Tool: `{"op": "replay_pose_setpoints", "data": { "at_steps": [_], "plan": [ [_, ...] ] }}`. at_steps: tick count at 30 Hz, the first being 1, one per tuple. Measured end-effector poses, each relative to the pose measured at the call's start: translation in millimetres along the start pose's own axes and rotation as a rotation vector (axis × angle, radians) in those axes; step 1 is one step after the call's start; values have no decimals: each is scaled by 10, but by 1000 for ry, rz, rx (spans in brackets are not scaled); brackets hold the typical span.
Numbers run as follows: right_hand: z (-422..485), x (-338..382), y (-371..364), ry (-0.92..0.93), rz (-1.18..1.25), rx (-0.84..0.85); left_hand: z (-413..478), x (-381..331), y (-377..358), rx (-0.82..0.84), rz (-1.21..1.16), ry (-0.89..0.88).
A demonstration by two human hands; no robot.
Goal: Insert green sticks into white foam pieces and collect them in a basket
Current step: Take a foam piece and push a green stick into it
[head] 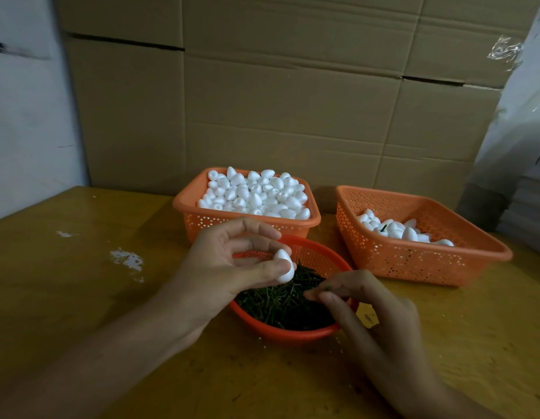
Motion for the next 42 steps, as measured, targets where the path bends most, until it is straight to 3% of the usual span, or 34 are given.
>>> {"op": "replay_pose_setpoints", "data": {
  "at_steps": [5,19,29,42],
  "plan": [
    [-11,32,-36,2,1,39,-15,-11,22,1,100,-7],
    [7,31,-18,-8,31,24,-9,-25,-9,138,15,41],
    [-13,-102,29,-63,89,-51,-30,-40,-16,52,1,34],
    [-5,-75,8,-51,124,-34,-37,-56,-19,127,40,-3]
  ]
}}
Point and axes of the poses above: each hand's wrist, its own z-axis towards the middle knuckle, its own y-axis out of the back of the hand, x = y × z, the point moved 5 cm from there along z, towards the middle knuckle, and after that the axes turned 8 degrees about y, right-handed, at the moved point
